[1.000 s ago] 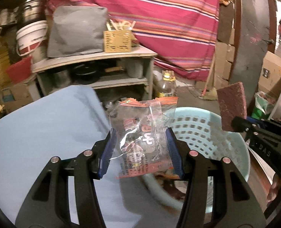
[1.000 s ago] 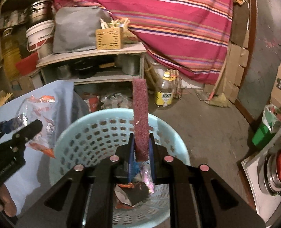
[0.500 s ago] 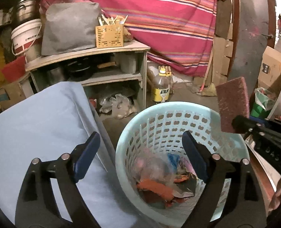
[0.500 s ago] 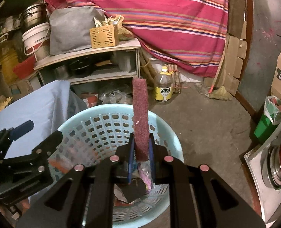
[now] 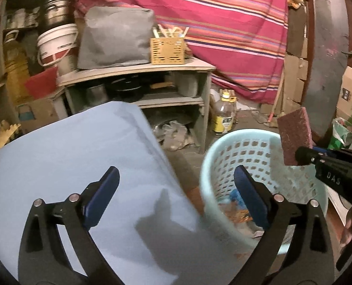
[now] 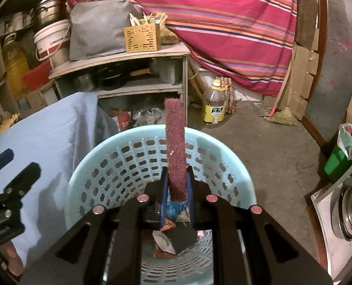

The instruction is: Collect trash

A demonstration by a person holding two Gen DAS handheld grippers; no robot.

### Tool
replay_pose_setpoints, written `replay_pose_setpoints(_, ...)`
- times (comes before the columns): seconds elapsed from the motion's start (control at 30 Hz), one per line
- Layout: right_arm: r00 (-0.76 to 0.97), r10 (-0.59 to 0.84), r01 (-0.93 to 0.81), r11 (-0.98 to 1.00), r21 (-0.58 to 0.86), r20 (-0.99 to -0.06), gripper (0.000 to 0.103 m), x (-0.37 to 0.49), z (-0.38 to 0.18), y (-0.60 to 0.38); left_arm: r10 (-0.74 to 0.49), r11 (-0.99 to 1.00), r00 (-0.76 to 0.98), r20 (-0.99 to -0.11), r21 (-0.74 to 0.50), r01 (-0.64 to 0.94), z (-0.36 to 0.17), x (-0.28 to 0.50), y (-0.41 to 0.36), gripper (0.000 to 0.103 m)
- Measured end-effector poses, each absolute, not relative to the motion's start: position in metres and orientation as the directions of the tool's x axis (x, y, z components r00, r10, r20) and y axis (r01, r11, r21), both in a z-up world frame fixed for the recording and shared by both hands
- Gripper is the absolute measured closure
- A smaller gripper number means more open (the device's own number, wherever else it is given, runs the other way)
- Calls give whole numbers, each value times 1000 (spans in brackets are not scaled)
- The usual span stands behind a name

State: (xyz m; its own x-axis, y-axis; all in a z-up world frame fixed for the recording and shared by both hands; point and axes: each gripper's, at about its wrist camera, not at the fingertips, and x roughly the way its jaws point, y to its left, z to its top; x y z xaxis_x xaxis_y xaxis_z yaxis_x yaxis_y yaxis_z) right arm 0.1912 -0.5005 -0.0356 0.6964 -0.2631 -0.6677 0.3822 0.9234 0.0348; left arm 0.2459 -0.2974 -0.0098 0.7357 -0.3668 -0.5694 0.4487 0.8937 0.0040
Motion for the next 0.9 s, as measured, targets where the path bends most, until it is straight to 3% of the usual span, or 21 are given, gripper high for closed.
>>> replay_pose_setpoints(0.07, 689, -264, 382, 924, 29, -675, 63, 193, -39, -498, -353, 902, 744, -566, 4, 431, -8, 245, -286, 7)
replay_pose_setpoints(0.1, 687, -274, 387, 922, 19, -673, 24, 194, -41, -496, -348, 907, 750, -563, 0, 421, -6, 244, -279, 7)
replay_pose_setpoints(0.13, 687, -290, 396, 918, 8, -666, 16, 193, -42, -495, -344, 911, 755, -559, -3, 413, -4, 242, -273, 6)
replay_pose_setpoints(0.57, 677, -313, 411, 912, -11, -667, 10, 177, -41, -472, -286, 947, 837, -467, -5, 321, 31, 196, -188, 5)
replay_pose_setpoints(0.9, 767, -270, 329, 944, -4, -582, 5, 127, -21, -392, -203, 975, 881, -427, -3, 223, 36, 147, -116, 5)
